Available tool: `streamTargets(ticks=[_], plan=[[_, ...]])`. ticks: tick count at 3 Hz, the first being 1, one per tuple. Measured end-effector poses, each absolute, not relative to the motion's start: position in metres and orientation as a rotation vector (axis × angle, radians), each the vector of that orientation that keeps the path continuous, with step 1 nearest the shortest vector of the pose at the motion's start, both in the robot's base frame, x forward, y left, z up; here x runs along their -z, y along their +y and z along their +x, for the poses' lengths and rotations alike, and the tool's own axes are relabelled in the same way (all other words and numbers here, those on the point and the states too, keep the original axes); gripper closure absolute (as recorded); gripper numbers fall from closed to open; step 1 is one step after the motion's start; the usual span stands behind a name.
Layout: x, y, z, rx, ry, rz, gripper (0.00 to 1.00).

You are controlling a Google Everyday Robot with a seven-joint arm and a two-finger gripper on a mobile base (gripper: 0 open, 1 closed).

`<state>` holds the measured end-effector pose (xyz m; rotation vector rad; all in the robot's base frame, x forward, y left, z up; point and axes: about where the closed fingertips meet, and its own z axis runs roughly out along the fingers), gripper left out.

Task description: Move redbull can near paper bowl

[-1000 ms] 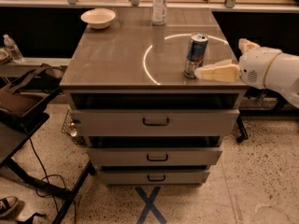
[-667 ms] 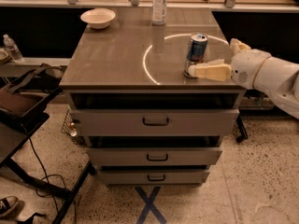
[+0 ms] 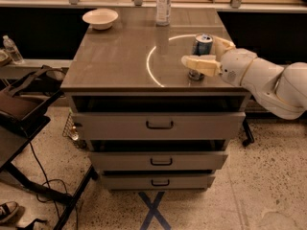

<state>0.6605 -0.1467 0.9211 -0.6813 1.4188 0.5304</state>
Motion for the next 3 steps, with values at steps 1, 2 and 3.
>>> streamTargets(ticks=[1,2,3], plan=[[-0.9214,-0.1438,0.6612,-0.535,1.415,-0.684,0.49],[-0.922,-0.1411,0.6613,-0.538,1.414,-0.687,0.72],[-0.9228,-0.1371,0.6614,-0.542,1.411,-0.692,1.0]])
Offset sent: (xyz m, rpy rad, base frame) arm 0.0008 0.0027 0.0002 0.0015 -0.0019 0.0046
